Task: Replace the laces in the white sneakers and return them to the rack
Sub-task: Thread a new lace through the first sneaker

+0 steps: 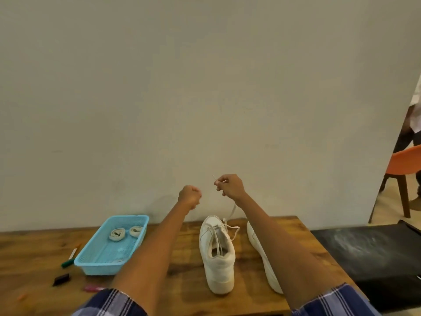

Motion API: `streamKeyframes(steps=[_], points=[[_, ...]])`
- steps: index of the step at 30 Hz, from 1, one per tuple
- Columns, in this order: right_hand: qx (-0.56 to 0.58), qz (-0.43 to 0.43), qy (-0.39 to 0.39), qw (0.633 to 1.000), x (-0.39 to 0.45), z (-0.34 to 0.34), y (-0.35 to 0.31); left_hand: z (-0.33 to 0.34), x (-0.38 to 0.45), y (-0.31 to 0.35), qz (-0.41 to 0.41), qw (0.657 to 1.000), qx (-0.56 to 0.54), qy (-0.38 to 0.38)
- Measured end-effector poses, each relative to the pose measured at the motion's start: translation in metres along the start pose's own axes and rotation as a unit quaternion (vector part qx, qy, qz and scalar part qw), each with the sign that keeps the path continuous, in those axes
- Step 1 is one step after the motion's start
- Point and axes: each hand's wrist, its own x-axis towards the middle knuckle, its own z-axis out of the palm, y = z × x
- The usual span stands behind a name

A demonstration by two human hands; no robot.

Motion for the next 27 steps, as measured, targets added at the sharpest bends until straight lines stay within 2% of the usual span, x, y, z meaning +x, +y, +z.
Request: streamKeyframes(steps=[3, 6, 8, 10, 11, 12, 14, 16, 19, 21, 24, 27], points=[[-0.019, 0.019, 0.001, 1.0, 0.0, 0.0, 0.021, 0.01, 0.003, -0.034, 0.035, 0.987, 0.151, -0.034], [-0.034, 0.033, -0.005, 0.999, 0.002, -0.001, 0.041, 0.027, 0.008, -0.051, 0.112, 0.96, 0.22, -0.132], [-0.043, 0.045, -0.013, 0.998, 0.004, -0.001, 0.055, 0.039, 0.01, -0.056, 0.136, 0.928, 0.276, -0.211], [-0.045, 0.063, -0.024, 0.997, 0.004, 0.001, 0.068, 0.047, 0.014, -0.061, 0.15, 0.89, 0.354, -0.244], [-0.043, 0.073, -0.03, 0.996, 0.004, 0.003, 0.075, 0.05, 0.017, -0.064, 0.158, 0.886, 0.366, -0.236], [-0.04, 0.083, -0.038, 0.995, 0.005, 0.005, 0.08, 0.052, 0.019, -0.066, 0.17, 0.899, 0.344, -0.212], [-0.034, 0.097, -0.067, 0.992, 0.003, 0.009, 0.087, 0.053, 0.022, -0.066, 0.181, 0.953, 0.201, -0.133], [-0.023, 0.109, -0.097, 0.989, 0.002, 0.014, 0.09, 0.05, 0.024, -0.056, 0.138, 0.988, 0.035, -0.056], [0.007, 0.123, -0.103, 0.987, 0.003, 0.022, 0.088, 0.045, 0.031, -0.036, 0.063, 0.994, -0.094, 0.008], [0.032, 0.125, -0.09, 0.988, 0.003, 0.026, 0.084, 0.036, 0.035, -0.019, 0.074, 0.991, -0.103, 0.031], [0.054, 0.099, -0.052, 0.992, 0.005, 0.026, 0.073, 0.022, 0.038, 0.009, 0.132, 0.989, -0.044, 0.043], [0.073, 0.071, -0.019, 0.995, 0.009, 0.022, 0.049, 0.009, 0.035, 0.041, 0.151, 0.987, -0.028, 0.05]])
